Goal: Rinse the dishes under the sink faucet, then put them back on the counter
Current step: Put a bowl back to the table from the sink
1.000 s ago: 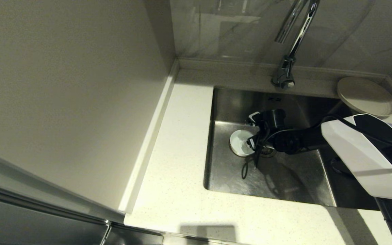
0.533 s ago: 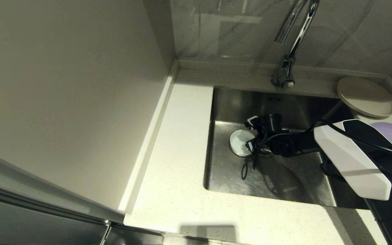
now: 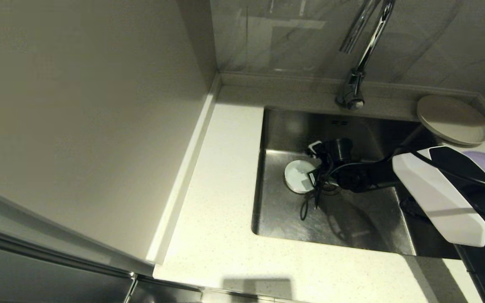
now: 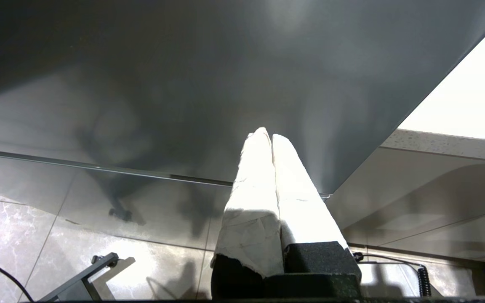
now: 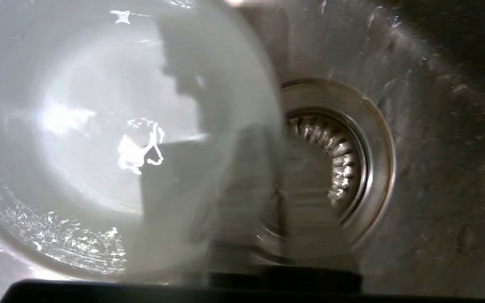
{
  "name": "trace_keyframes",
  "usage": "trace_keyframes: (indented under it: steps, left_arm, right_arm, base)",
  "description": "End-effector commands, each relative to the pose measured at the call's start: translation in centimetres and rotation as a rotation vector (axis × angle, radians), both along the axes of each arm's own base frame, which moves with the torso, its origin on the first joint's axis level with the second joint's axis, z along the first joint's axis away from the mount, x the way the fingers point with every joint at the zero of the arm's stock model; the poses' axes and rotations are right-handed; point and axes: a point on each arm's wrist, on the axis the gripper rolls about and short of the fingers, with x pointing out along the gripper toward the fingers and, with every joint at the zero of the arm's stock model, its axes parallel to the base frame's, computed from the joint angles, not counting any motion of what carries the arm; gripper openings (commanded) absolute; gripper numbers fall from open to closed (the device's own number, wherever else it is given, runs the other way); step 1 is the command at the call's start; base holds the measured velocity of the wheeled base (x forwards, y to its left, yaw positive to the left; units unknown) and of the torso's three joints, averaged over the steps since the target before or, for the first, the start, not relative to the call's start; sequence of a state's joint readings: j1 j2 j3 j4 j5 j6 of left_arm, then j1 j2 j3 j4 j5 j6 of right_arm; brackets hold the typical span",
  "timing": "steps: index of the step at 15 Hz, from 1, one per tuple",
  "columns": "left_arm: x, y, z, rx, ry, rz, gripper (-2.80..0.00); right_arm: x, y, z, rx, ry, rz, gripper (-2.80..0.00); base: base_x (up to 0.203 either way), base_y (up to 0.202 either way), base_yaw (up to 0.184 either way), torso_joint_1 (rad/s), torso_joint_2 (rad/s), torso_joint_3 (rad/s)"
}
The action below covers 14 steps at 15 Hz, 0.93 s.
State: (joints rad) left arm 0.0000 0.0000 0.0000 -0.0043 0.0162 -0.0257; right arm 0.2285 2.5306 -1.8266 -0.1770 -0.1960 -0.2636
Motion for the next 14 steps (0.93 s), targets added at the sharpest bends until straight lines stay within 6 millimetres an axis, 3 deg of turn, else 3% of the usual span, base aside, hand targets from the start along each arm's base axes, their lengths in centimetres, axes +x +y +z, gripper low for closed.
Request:
trace_keyframes:
  steps: [1,9,14]
  left_arm:
    - [0.0,0.0,0.0,0.000,-0.003,0.001,-2.80]
    - [0.0,0.0,0.0,0.000,-0.003,-0.001,-2.80]
    - [0.0,0.0,0.0,0.000,-0.003,0.001,-2.80]
  right_arm:
    - [0.0,-0.5,0.3,-0.002,-0.004,-0.010,-2.80]
    - [-0.1,-2.7,3.0,0.012,-0.054,-0.054,-2.80]
    - [-0.7,-7.1,4.0,0.018,-0.049,-0.144,-2.80]
  base:
    - [0.000,0.000,0.000,0.000,0.00,0.000]
    - [0.000,0.000,0.000,0.000,0.00,0.000]
    - [0.000,0.000,0.000,0.000,0.00,0.000]
